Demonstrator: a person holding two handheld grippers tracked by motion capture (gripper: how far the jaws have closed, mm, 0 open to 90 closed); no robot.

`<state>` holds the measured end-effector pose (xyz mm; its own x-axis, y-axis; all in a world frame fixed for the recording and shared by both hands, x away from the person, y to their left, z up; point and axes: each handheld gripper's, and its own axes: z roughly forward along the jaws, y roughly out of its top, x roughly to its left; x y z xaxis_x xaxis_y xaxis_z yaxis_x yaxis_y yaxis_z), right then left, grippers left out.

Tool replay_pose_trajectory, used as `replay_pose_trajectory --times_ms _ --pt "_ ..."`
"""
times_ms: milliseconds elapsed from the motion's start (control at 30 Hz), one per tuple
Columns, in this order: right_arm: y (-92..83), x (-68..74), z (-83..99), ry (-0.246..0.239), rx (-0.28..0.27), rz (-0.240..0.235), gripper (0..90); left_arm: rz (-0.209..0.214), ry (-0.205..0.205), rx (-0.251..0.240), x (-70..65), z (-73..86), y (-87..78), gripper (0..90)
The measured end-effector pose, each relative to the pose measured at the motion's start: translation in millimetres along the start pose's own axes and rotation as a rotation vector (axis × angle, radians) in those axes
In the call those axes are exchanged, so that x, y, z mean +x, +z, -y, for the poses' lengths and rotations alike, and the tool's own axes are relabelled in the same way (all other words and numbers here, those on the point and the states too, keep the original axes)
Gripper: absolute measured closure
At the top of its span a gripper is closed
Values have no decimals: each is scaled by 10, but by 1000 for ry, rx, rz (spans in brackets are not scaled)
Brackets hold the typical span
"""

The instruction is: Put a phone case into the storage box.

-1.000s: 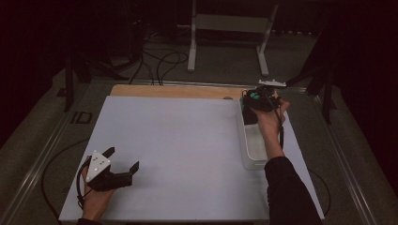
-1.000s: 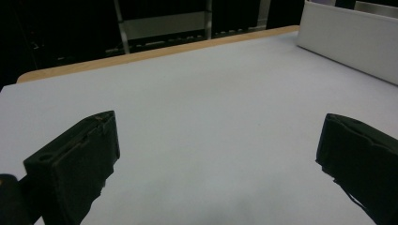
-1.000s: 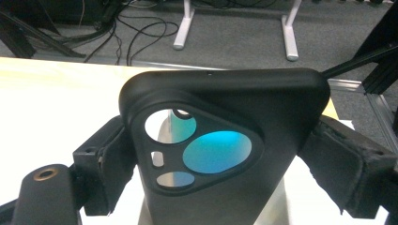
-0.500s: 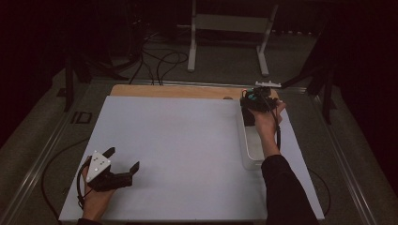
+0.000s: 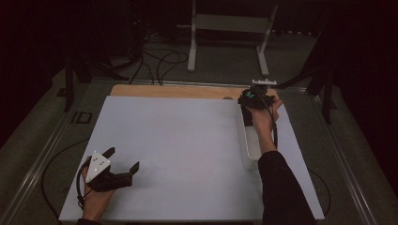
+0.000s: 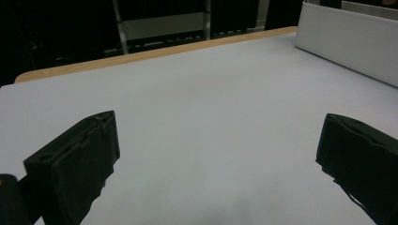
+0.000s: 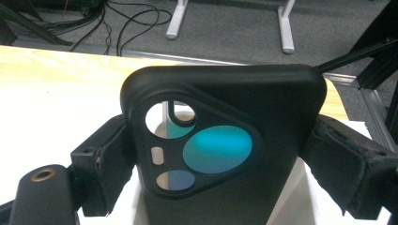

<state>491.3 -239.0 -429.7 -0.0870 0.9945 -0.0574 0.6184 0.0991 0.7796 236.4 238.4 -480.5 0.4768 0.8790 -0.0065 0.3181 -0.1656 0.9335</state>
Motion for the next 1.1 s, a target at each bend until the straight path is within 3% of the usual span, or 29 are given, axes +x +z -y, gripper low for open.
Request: replay_pose_trajectory --times_ms 200,500,667,867,1100 --pt "29 -27 -5 20 -9 2 130 0 -4 -2 9 1 -4 3" --pt "52 -26 -1 13 -36 7 104 1 -4 -1 6 2 -4 3" --pt "40 -31 -3 14 -38 -7 95 2 -3 1 3 3 -2 3" --pt "-24 -51 -19 39 -84 -20 95 0 -2 5 -1 5 7 3" --pt "-49 -33 -2 29 -82 -45 96 0 -3 8 -2 5 8 3"
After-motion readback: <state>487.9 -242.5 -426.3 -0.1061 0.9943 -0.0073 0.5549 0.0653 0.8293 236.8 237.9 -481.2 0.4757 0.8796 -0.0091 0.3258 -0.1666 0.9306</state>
